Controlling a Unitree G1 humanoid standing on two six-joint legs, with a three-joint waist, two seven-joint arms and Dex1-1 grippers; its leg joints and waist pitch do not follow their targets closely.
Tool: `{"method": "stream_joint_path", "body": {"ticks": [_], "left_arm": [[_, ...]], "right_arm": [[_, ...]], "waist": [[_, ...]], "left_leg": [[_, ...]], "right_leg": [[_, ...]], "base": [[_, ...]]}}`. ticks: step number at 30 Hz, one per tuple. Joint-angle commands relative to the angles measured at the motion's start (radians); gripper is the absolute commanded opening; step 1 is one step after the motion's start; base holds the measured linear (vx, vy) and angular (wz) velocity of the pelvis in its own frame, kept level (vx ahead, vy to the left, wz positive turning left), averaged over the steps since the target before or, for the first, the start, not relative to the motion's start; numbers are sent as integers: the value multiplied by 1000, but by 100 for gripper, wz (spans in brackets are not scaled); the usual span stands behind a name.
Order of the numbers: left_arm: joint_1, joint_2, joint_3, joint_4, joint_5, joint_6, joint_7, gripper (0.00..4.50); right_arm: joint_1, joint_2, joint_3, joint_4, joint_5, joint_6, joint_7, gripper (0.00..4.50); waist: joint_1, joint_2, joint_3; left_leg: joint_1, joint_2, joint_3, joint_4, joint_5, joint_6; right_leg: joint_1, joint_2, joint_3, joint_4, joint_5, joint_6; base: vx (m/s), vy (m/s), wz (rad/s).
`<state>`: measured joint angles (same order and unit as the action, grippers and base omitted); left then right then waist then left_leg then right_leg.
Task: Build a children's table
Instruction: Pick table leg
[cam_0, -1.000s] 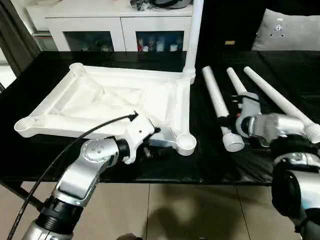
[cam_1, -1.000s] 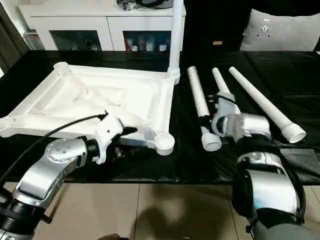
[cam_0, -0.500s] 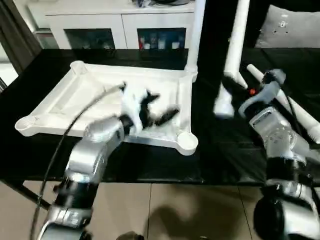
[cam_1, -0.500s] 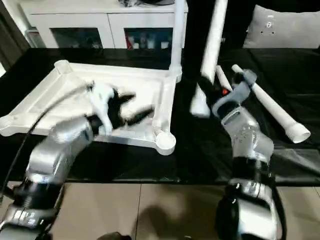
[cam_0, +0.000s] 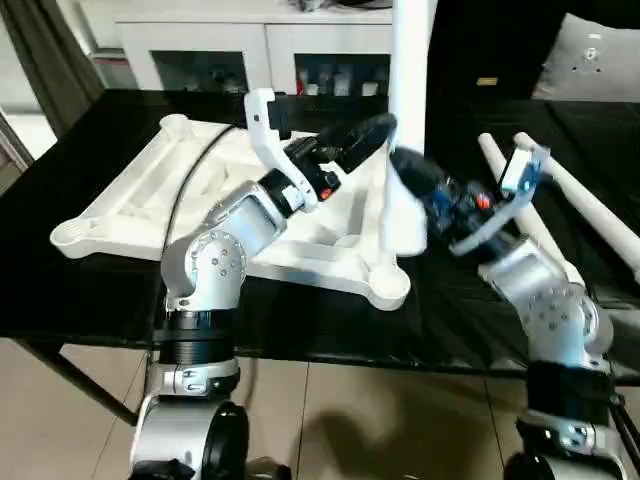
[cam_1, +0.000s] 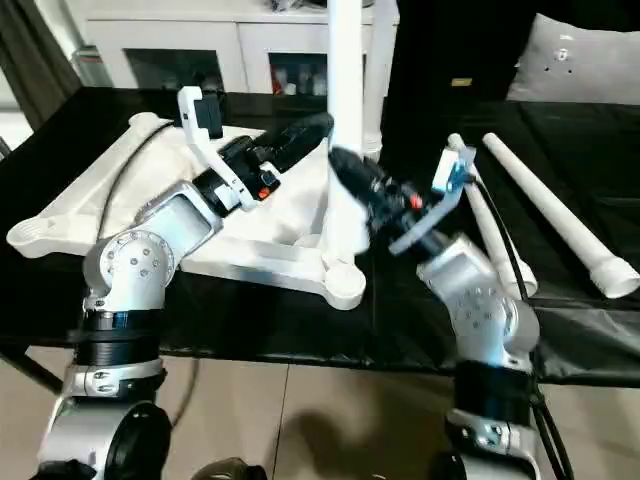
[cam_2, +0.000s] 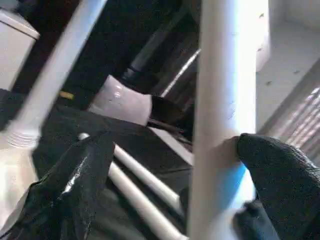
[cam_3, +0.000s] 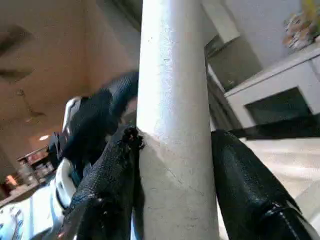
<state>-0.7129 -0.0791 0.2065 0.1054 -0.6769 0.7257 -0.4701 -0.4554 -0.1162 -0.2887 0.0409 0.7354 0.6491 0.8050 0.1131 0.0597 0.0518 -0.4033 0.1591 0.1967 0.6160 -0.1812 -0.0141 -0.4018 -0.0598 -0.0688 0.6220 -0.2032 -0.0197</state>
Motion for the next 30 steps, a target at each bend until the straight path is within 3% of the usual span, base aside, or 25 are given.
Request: {"method": "stream_joint_path", "body": {"ticks": [1, 10, 11, 14, 15, 30], "left_arm": [[-23, -25, -5, -43, -67, 38, -1, 450], [-14, -61, 51, -75, -207, 92, -1, 450], [-12, -60, 51, -78, -213, 93, 0, 421], [-8, -71, 82, -77, -271, 91, -2, 414], [-6, -70, 88, -74, -285, 91, -3, 393], [23, -57, 88, -68, -354, 100, -16, 265]], "right_arm": [[10, -4, 50, -45, 14, 18, 33, 182], [73, -34, 112, -102, 49, 62, 93, 182], [76, -36, 115, -105, 51, 62, 94, 182], [87, -41, 122, -113, 68, 80, 105, 182], [91, -42, 123, -116, 76, 88, 111, 182], [105, -48, 126, -138, 127, 104, 105, 182]], "waist": [[3, -18, -75], [5, -20, -73], [5, -18, -72], [5, -20, -72], [6, -20, -73], [4, -16, -73]], "left_leg": [[21, 72, -39, -60, -59, 98], [20, 71, -41, -60, -75, 91], [19, 71, -42, -61, -78, 91], [19, 69, -41, -61, -82, 85], [19, 70, -42, -62, -79, 86], [22, 73, -42, -63, -78, 77]], "right_leg": [[53, -96, 51, -74, -111, -201], [55, -95, 51, -81, -148, -176], [55, -95, 51, -82, -151, -175], [55, -96, 51, -83, -162, -172], [55, -95, 50, -83, -159, -172], [54, -95, 51, -81, -138, -169]], "base": [[0, 0, 0], [0, 0, 0], [0, 0, 0], [0, 0, 0], [0, 0, 0], [0, 0, 0]]}}
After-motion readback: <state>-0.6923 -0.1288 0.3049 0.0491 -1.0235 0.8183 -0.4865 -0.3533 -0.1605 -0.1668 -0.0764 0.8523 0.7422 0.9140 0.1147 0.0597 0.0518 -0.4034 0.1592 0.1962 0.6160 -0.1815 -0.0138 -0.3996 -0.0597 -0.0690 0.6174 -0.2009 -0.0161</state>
